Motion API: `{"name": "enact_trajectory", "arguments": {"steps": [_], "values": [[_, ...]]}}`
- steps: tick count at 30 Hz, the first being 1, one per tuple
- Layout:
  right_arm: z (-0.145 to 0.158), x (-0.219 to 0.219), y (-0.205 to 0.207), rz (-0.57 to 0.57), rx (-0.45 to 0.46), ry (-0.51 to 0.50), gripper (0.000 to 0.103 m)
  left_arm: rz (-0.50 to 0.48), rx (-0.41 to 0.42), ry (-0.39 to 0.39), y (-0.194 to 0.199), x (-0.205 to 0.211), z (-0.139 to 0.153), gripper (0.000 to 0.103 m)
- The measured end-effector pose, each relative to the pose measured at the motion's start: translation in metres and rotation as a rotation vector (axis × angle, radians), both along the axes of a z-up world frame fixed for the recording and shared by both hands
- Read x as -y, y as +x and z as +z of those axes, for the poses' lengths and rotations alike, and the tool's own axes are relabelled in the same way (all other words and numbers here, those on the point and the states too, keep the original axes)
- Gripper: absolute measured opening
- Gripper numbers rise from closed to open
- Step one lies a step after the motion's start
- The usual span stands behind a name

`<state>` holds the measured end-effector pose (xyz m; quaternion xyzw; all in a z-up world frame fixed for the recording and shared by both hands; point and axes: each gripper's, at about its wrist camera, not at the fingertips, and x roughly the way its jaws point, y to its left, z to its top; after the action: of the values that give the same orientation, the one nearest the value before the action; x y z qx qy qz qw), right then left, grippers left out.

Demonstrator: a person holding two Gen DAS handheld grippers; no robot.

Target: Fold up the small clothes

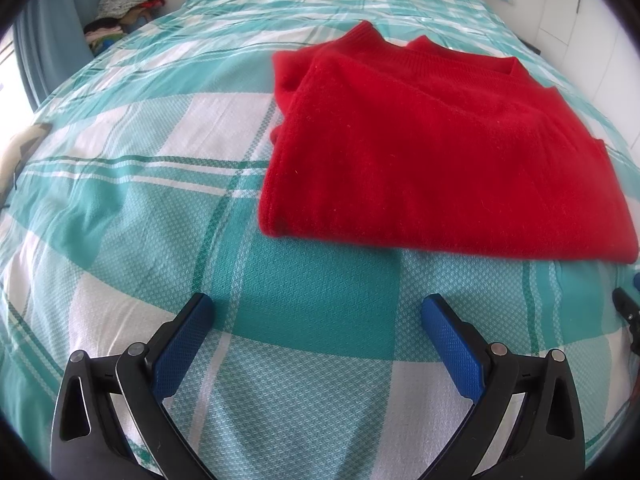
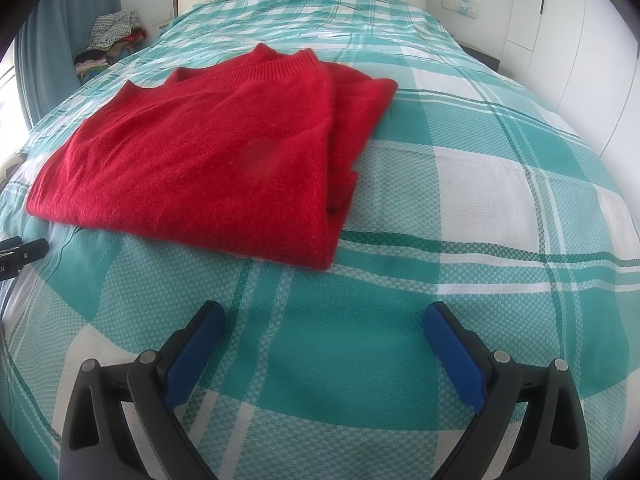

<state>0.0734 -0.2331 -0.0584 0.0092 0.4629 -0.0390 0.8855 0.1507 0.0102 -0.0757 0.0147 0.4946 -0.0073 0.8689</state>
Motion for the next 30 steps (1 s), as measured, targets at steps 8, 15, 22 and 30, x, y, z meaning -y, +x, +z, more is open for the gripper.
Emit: {"name": "enact_trajectory", "arguments": {"steps": [8, 15, 22, 30], "values": [[-0.0001, 0.0000, 0.0000, 0.000, 0.000, 0.000, 0.100, 0.003, 0.003, 0.006, 0.0003, 0.0018, 0.0002, 0.103], [-0.0004, -0.0001, 0.0000, -0.001, 0.000, 0.000, 0.100, 0.003, 0.003, 0.006, 0.0002, 0.0019, 0.0001, 0.103], [-0.0005, -0.0002, 0.0000, -0.001, 0.001, 0.000, 0.100, 0.002, 0.004, 0.006, 0.0000, 0.0021, -0.0001, 0.103], [-0.0006, -0.0002, 0.0000, -0.001, 0.001, 0.000, 0.101, 0.003, 0.005, 0.010, 0.0013, 0.0013, 0.0005, 0.103]]}}
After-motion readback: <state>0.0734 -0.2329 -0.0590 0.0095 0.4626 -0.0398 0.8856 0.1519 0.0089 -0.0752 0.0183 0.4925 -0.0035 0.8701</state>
